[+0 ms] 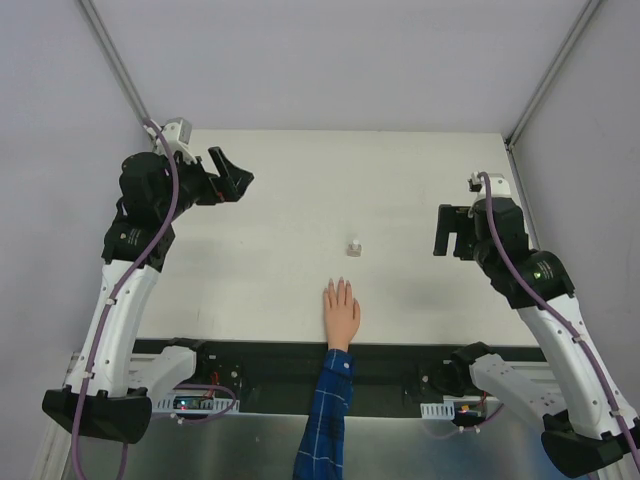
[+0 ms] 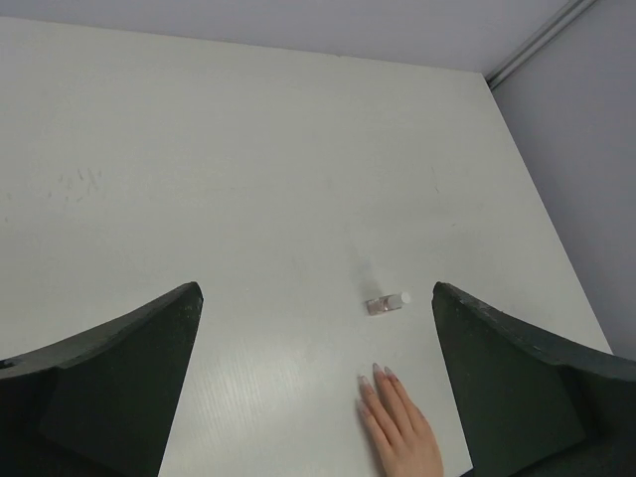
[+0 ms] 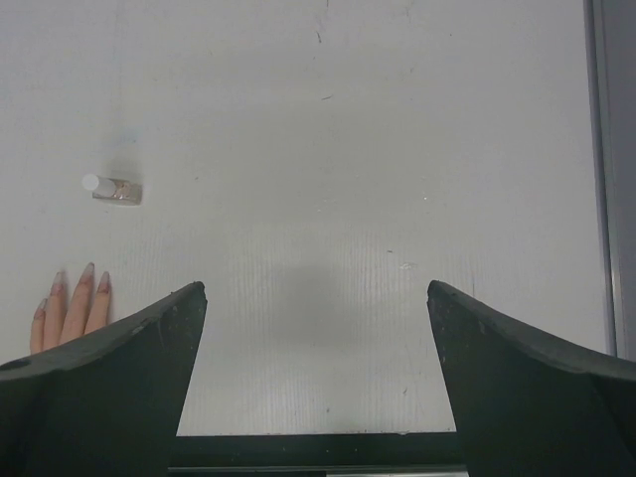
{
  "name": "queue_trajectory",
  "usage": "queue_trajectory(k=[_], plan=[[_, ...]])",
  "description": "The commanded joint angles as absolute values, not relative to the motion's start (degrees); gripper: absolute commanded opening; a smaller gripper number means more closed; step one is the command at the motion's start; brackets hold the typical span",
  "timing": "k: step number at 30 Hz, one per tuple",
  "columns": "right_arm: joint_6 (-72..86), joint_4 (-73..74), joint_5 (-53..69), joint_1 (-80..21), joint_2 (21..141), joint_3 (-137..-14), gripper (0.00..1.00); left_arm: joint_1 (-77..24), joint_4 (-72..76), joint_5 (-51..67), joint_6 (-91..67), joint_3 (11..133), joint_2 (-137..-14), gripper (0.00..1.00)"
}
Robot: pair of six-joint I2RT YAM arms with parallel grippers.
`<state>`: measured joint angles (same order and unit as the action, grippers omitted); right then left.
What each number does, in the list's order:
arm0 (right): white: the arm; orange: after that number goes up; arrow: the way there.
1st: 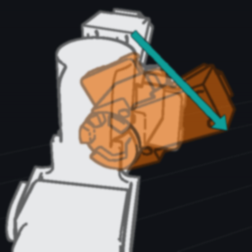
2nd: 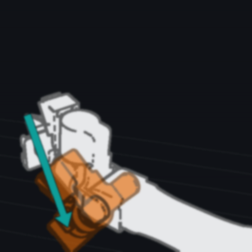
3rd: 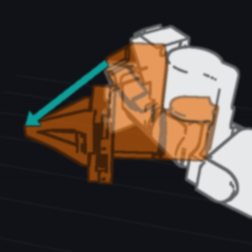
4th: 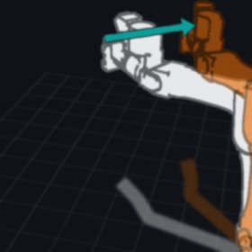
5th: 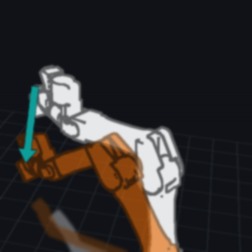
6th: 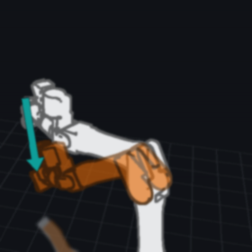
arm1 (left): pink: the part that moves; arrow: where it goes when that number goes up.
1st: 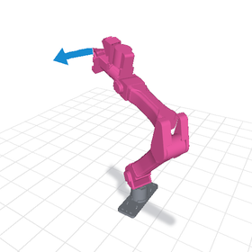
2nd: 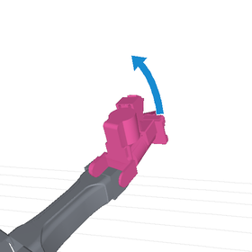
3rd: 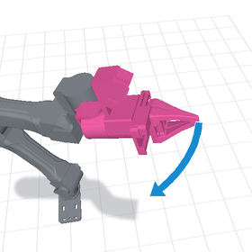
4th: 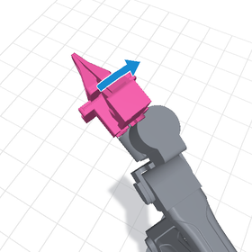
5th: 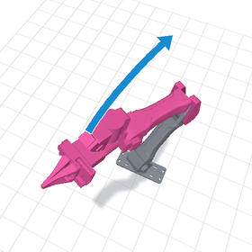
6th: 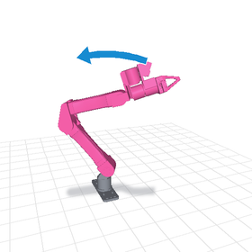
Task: Paint the nails
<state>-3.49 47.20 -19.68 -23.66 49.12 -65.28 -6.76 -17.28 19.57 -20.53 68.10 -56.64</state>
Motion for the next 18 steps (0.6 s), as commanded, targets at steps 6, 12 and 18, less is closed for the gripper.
queue_trajectory(k=[6, 12, 18], plan=[[-0.97, 51.06, -21.79, -23.55, 51.5, -69.96, 0.96, -6.68, -18.63, 23.38, -19.95, 69.78, -58.36, 0.99], [1.4, 51.68, -22.06, -23.73, 53.0, -69.52, 0.96, -8.51, -20.3, 23.3, -18.99, 70.57, -60.73, 0.99], [4.66, 49.75, -19.0, -23.82, 53.7, -68.12, 0.96, -19.32, -24.61, 12.75, -14.24, 75.4, -68.98, 0.99]])
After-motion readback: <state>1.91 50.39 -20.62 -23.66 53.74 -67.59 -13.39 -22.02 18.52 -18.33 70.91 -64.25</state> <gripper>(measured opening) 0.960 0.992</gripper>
